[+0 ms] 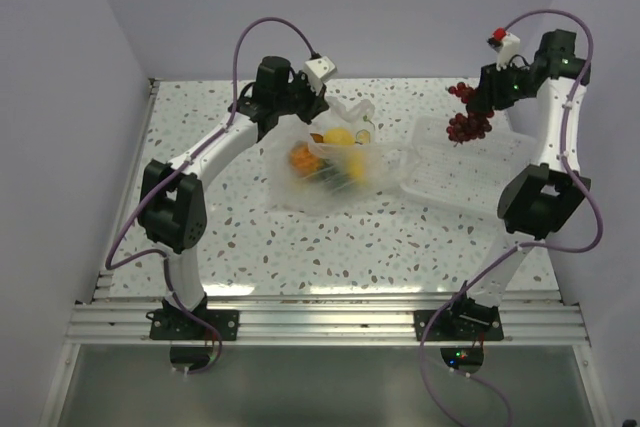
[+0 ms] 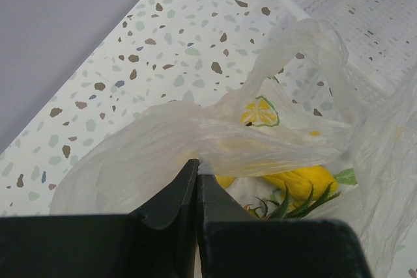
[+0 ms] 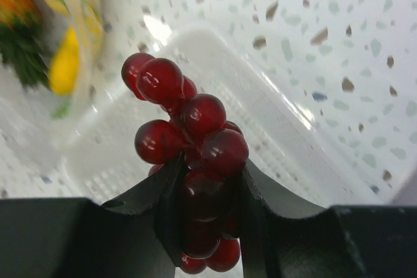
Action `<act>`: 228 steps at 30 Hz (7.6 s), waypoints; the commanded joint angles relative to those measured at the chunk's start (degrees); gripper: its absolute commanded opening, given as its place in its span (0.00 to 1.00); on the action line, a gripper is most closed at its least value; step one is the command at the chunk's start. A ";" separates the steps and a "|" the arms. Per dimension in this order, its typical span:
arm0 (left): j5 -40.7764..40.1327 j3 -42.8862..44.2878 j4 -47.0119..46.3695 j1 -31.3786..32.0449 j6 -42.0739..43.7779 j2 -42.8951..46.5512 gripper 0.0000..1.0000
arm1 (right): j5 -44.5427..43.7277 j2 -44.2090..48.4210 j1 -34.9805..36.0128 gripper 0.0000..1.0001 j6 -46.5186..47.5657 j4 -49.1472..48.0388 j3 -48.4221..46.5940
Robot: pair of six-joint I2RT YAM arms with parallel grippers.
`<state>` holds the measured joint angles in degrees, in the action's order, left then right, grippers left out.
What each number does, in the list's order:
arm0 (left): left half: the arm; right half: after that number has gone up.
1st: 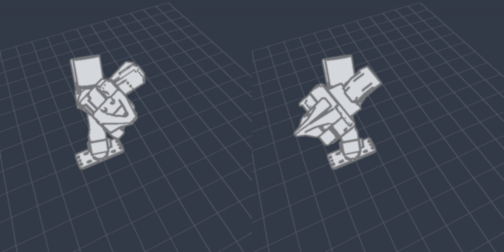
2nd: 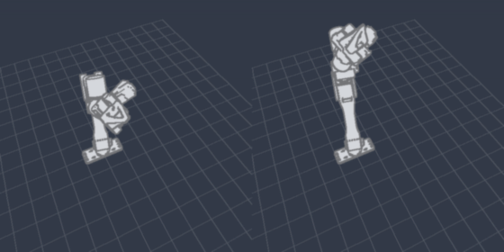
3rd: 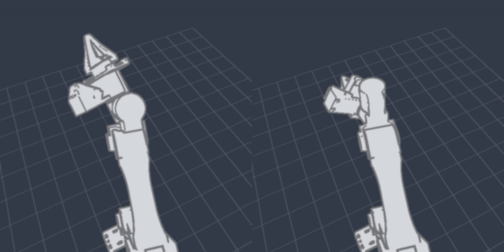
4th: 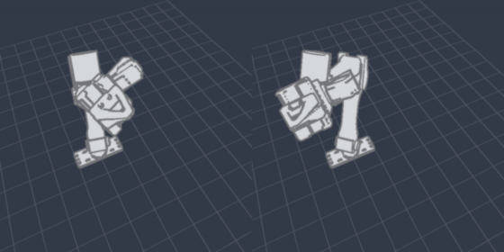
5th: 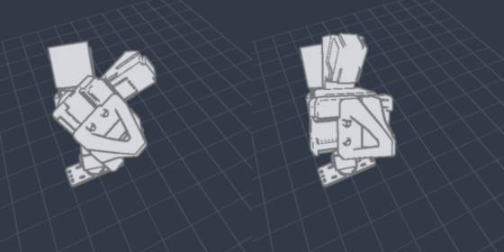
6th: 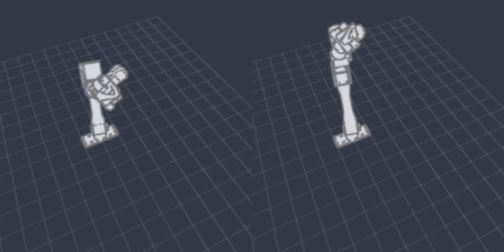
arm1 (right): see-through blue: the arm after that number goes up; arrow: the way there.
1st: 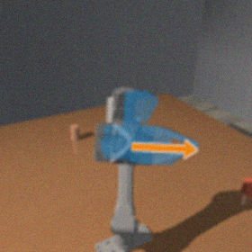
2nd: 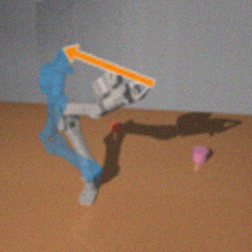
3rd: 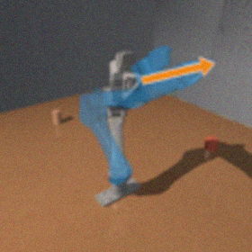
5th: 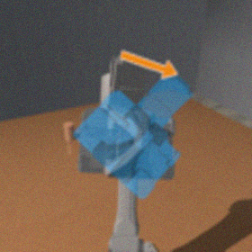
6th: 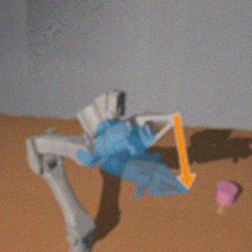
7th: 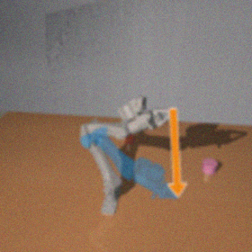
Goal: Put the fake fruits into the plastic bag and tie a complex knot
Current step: Place the fake fruit in the plastic bag, then adjust the plastic bag at the center of the board.
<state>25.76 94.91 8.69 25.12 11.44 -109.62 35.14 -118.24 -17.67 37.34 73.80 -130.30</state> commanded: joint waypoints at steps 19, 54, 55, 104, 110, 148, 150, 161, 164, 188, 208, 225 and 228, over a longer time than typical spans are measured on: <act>0.52 3.26 0.01 -0.60 -4.58 0.02 0.05 | 3.27 19.97 15.03 0.00 -85.92 -90.65 53.53; 1.49 4.31 -0.95 -1.22 -7.14 -0.15 0.05 | 5.21 20.94 33.66 0.00 -100.01 -89.10 68.78; 1.66 4.23 -0.87 -1.22 -7.05 -0.06 0.05 | 4.77 20.77 33.93 0.00 -99.31 -89.62 68.60; 4.30 5.98 2.56 -3.33 -6.87 -2.17 0.09 | 11.36 34.04 28.85 0.89 -38.85 -53.07 57.47; 7.90 6.07 3.18 -3.24 -7.31 -2.96 0.10 | 7.58 32.90 27.60 0.91 -26.28 -53.13 49.71; 16.41 -3.04 -2.17 -3.94 3.48 10.03 0.60 | 5.30 16.72 32.35 0.00 1.87 -46.56 31.25; 17.39 -5.96 -4.02 -2.90 6.03 14.76 0.62 | 5.64 16.02 32.35 0.00 0.02 -46.12 31.33; 6.07 -21.35 3.01 17.14 41.55 24.64 0.55 | 6.00 14.70 31.91 0.00 -8.42 -45.06 32.65; 2.29 -22.05 -0.42 21.27 45.06 22.27 0.52 | 6.09 14.00 31.47 0.00 -10.44 -44.36 32.13; -18.11 -18.97 -25.54 31.04 54.39 2.67 0.60 | 7.14 11.10 30.77 0.00 -15.02 -42.95 30.19; -17.06 -11.95 -18.31 26.93 32.61 15.28 0.00 | 9.07 12.33 26.21 0.00 -21.25 -43.65 25.55; -18.20 -15.47 -14.58 -7.62 -0.18 41.50 0.00 | 3.63 10.66 21.89 0.00 -30.14 -37.68 -4.67; -18.81 -15.37 -13.88 -10.53 -1.68 43.96 0.00 | 3.62 11.79 21.27 0.00 -28.21 -34.52 -5.76</act>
<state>7.62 79.20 -3.33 16.49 15.18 -68.84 39.99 -107.74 4.69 8.99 36.49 -132.79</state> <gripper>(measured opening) 0.013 0.023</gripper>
